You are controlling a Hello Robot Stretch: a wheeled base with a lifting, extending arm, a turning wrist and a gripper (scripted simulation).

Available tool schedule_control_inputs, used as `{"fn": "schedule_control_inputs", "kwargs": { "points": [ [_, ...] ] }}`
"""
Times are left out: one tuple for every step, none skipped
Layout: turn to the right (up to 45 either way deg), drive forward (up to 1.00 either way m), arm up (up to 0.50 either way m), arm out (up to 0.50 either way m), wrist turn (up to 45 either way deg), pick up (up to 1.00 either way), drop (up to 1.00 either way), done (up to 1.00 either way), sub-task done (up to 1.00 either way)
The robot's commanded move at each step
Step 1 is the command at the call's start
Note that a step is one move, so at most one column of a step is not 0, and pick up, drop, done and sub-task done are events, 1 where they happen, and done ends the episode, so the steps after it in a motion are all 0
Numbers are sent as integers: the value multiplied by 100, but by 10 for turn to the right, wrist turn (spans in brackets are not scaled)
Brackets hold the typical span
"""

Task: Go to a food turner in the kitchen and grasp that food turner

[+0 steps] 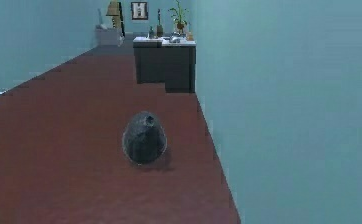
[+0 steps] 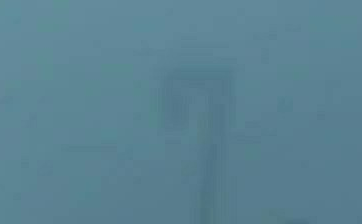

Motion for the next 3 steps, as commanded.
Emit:
{"fn": "schedule_control_inputs", "kwargs": {
  "points": [
    [-120,0,0,0,0,0,0,0,0],
    [0,20,0,0,0,0,0,0,0],
    [-240,0,0,0,0,0,0,0,0]
  ]
}}
